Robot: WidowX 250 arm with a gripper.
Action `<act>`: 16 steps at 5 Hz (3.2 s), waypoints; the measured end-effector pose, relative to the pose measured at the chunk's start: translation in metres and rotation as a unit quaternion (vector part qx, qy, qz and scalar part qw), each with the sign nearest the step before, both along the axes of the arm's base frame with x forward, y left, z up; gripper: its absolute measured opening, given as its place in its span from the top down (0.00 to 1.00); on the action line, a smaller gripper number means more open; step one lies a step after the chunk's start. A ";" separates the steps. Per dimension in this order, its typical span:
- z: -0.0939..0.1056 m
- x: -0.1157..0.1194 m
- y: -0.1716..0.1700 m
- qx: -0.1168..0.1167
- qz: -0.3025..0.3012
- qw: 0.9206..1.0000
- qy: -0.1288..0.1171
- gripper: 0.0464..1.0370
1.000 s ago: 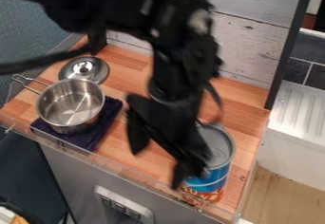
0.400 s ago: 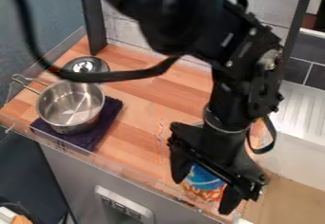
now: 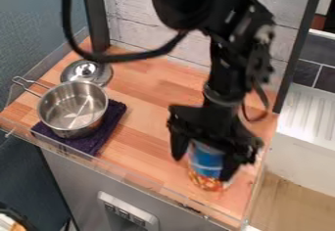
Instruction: Move the can to the upper center of the table
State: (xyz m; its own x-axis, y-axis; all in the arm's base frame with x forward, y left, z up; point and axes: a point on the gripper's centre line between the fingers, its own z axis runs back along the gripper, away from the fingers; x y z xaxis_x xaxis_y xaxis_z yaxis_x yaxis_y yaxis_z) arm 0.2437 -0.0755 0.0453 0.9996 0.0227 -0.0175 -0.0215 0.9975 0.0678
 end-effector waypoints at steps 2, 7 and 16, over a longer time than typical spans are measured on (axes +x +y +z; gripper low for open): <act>0.005 0.034 0.033 0.007 0.060 0.998 -0.024 0.04; -0.005 0.115 0.080 0.064 0.041 0.996 -0.056 0.04; 0.040 0.081 0.097 -0.038 -0.006 0.999 -0.020 0.04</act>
State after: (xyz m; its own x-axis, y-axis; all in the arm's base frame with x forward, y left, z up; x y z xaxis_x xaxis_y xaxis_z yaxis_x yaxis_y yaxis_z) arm 0.3248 0.0217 0.0850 0.9997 0.0115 0.0221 -0.0112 0.9999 -0.0097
